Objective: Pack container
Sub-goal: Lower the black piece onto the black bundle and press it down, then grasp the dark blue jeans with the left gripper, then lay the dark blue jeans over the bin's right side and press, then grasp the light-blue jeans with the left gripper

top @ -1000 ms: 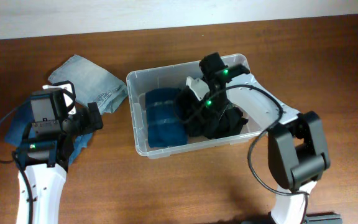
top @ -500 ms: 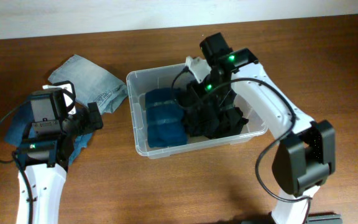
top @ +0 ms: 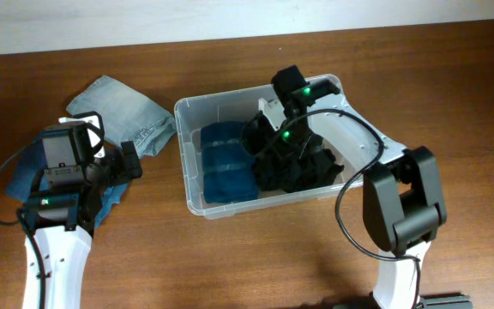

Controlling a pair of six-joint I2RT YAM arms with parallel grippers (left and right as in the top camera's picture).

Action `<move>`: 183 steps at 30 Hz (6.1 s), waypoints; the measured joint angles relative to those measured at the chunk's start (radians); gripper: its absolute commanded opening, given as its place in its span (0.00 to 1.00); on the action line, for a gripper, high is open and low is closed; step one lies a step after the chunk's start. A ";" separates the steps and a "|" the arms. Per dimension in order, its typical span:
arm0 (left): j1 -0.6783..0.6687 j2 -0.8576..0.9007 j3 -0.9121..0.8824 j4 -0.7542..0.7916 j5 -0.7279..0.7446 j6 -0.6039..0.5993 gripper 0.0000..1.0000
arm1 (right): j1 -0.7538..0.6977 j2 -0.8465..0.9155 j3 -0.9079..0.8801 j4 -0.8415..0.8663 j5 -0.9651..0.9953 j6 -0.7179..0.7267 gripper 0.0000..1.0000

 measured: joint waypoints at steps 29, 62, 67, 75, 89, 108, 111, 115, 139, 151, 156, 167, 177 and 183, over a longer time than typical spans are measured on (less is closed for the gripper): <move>0.637 -0.029 0.010 -0.084 0.241 -0.114 1.00 | -0.841 -0.456 0.150 -0.268 -0.008 0.187 0.98; 0.734 0.768 0.029 0.284 0.900 0.034 0.01 | -0.767 -0.447 0.147 -0.261 -0.053 0.178 0.98; 0.732 0.759 0.033 0.251 0.899 0.035 0.01 | -0.767 -0.447 0.147 -0.261 -0.053 0.176 0.98; 0.666 0.521 0.077 -0.021 0.882 0.039 0.01 | -0.767 -0.447 0.147 -0.261 -0.053 0.175 0.98; 0.180 0.241 0.526 -0.101 0.876 -0.047 0.00 | -0.767 -0.447 0.147 -0.261 -0.053 0.163 0.98; -0.627 0.641 0.525 0.178 0.698 -0.257 0.00 | -0.767 -0.447 0.147 -0.261 -0.053 0.160 0.98; -0.647 0.678 0.525 0.212 0.685 -0.290 0.01 | -0.767 -0.447 0.147 -0.261 -0.053 0.160 0.98; -0.652 0.690 0.525 0.251 0.668 -0.335 0.01 | -0.767 -0.447 0.147 -0.261 -0.053 0.160 0.98; -0.674 0.696 0.529 0.085 0.502 -0.346 1.00 | -0.767 -0.447 0.147 -0.265 -0.053 0.160 0.98; -0.519 0.696 0.577 0.076 0.351 -0.182 0.99 | -0.767 -0.447 0.147 -0.265 -0.053 0.160 0.98; -0.534 0.696 0.604 0.084 0.337 -0.065 0.03 | -0.767 -0.447 0.147 -0.265 -0.053 0.160 0.98; -0.612 0.769 0.616 0.027 0.319 0.009 0.01 | -0.767 -0.447 0.147 -0.265 -0.053 0.160 0.98; -0.637 0.875 0.638 -0.030 0.255 0.019 0.02 | -0.767 -0.447 0.147 -0.265 -0.053 0.160 0.98; -0.573 0.847 0.740 -0.229 0.208 0.024 0.99 | -0.767 -0.447 0.147 -0.266 -0.053 0.160 0.98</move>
